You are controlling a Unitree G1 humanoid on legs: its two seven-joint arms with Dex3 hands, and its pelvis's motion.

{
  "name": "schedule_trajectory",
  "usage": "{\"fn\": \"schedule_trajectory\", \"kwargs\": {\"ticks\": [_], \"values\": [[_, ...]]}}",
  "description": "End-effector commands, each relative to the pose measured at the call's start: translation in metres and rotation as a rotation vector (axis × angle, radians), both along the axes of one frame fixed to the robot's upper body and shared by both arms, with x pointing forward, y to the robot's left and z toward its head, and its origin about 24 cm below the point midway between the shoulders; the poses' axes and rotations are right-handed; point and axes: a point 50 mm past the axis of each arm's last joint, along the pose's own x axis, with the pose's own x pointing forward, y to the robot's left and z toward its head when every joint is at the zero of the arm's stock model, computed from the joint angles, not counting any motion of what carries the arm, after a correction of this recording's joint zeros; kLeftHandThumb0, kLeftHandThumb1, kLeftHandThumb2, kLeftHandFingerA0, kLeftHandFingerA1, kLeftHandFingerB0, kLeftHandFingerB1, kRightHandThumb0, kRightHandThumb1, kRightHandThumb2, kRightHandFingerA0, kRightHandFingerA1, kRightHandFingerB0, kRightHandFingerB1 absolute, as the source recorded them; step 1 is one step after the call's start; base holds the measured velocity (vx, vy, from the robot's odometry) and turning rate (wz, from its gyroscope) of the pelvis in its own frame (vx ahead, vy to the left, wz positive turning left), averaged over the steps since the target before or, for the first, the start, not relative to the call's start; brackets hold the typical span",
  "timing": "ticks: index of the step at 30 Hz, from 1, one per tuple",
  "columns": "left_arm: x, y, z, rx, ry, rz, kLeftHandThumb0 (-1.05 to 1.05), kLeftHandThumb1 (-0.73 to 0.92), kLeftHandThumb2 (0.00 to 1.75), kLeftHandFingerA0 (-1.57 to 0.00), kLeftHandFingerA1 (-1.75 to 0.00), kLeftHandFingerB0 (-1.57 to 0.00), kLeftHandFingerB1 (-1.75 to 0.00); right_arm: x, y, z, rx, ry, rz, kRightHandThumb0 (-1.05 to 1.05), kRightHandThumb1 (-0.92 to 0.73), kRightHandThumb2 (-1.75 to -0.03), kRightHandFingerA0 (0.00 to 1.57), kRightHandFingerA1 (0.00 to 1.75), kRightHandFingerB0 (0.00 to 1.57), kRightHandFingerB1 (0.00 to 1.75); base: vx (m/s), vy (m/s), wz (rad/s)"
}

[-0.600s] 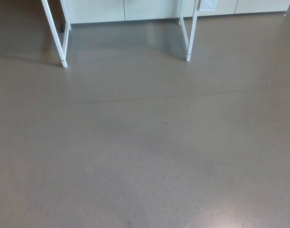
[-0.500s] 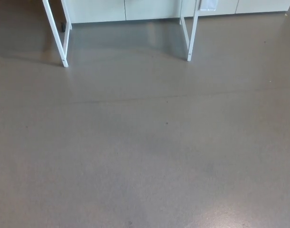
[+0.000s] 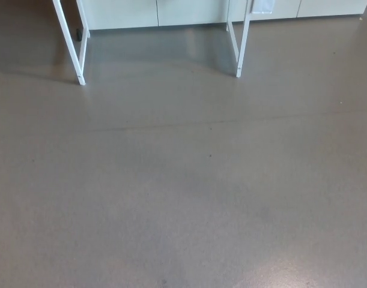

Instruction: The robot walks towards a desk on which a file tray is kept in the middle and a toilet paper roll is kept on its right. The robot uses its right hand to hook on finger in the gap of the roll and grabs it, lifts it and places it on the tray.

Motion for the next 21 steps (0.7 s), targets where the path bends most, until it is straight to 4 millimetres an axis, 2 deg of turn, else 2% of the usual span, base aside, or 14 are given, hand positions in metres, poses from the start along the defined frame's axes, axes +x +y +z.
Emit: {"fn": "schedule_trajectory", "kwargs": {"ticks": [1,2,3,4,5,7,8,13,16,17,18,19,20,21], "values": [[0.0017,0.0055,0.0059,-0.005,0.004,0.047,-0.69,0.92,0.7,-0.15,-0.49,-0.22,-0.44,0.0019,-0.0017,0.0021,-0.015,-0.004,0.012,-0.84,-0.81,-0.66,0.1,0.25,0.1,0.26,0.0,0.0,0.0],[0.0028,0.006,0.007,-0.008,0.0,0.053,-0.69,0.92,0.7,-0.15,-0.49,-0.22,-0.44,0.0014,-0.0008,0.0014,-0.016,-0.008,0.015,-0.84,-0.81,-0.66,0.1,0.25,0.1,0.26,0.0,0.0,0.0],[0.0023,0.005,0.0075,-0.013,-0.011,0.067,-0.7,0.92,0.69,-0.2,-0.55,-0.22,-0.45,0.0019,-0.0011,0.0018,-0.032,0.001,0.028,-0.86,-0.66,-1.03,0.08,0.29,0.08,0.33,0.0,0.0,0.0],[0.0026,0.0047,0.0082,0.001,-0.001,0.053,-0.71,0.76,1.13,-0.32,-0.67,-0.18,-0.54,0.0016,-0.0009,0.002,-0.031,-0.004,0.031,-0.92,-0.68,-1.05,0.09,0.23,0.09,0.32,0.0,0.0,0.0],[0.0028,0.0043,0.0085,0.006,0.005,0.047,-0.72,0.92,0.72,-0.28,-0.6,-0.28,-0.5,0.002,-0.0013,0.0017,-0.025,-0.006,0.017,-0.9,-0.67,-1.04,0.08,0.2,0.09,0.33,0.0,0.0,0.0],[0.0049,0.0041,0.0098,0.023,0.014,0.029,-0.7,0.92,0.7,-0.29,-0.77,-0.31,-0.59,0.002,-0.001,0.002,-0.031,0.01,0.044,-0.9,-0.7,-1.06,0.08,0.17,0.08,0.3,0.0,0.0,0.0],[0.0045,0.0042,0.0096,0.01,0.007,0.043,-0.71,0.92,0.69,-0.22,-0.53,-0.23,-0.45,0.0018,-0.0012,0.0023,-0.034,0.015,0.046,-0.91,-0.7,-1.05,0.09,0.22,0.09,0.3,0.0,0.0,0.0],[0.0043,0.0046,0.0091,0.014,0.031,0.002,-0.74,0.92,0.71,-0.28,-0.57,-0.24,-0.46,0.003,-0.0026,0.0035,-0.034,0.048,0.068,-0.92,-0.71,-1.08,0.09,0.21,0.09,0.26,0.0,0.0,0.0],[0.0003,0.0029,0.0077,-0.006,0.001,0.029,-0.69,0.92,0.7,-0.16,-0.49,-0.22,-0.45,0.0003,-0.0036,0.0048,-0.052,0.067,0.089,-0.91,-0.72,-1.09,0.12,0.36,0.0,0.27,0.0,0.0,0.0],[0.0011,0.003,0.0081,0.021,0.023,0.016,-0.7,0.92,0.72,-0.36,-0.94,-0.36,-0.68,0.0002,-0.0031,0.0048,-0.01,0.029,0.055,-0.86,-0.83,-0.67,0.1,0.24,0.08,0.24,0.0,0.0,0.0],[0.0013,0.003,0.0078,0.006,-0.002,0.044,-0.68,0.92,0.7,-0.28,-0.82,-0.33,-0.63,0.0004,-0.0035,0.0048,-0.04,0.058,0.08,-0.91,-0.72,-1.08,0.1,0.29,0.09,0.26,0.0,0.0,0.0],[0.0013,0.0041,0.0066,0.011,0.012,0.028,-0.69,0.92,0.72,-0.18,-0.6,-0.28,-0.51,0.0002,-0.0032,0.0048,-0.074,0.069,0.096,-0.87,-0.69,-1.06,0.08,0.32,0.08,0.32,0.0,0.0,0.0],[0.0006,0.0047,0.0056,0.004,0.005,0.043,-0.69,0.92,0.7,-0.14,-0.53,-0.23,-0.47,-0.0006,-0.0028,0.0052,-0.078,0.074,0.112,-0.86,-0.7,-1.09,0.05,0.42,0.0,0.29,0.0,0.0,0.0],[-0.0002,0.0044,0.0049,0.003,0.004,0.044,-0.69,0.92,0.7,-0.2,-0.61,-0.3,-0.53,-0.001,-0.0037,0.0059,-0.048,0.073,0.098,-0.92,-0.73,-1.09,0.09,0.28,0.08,0.23,0.0,0.0,0.0]]}}
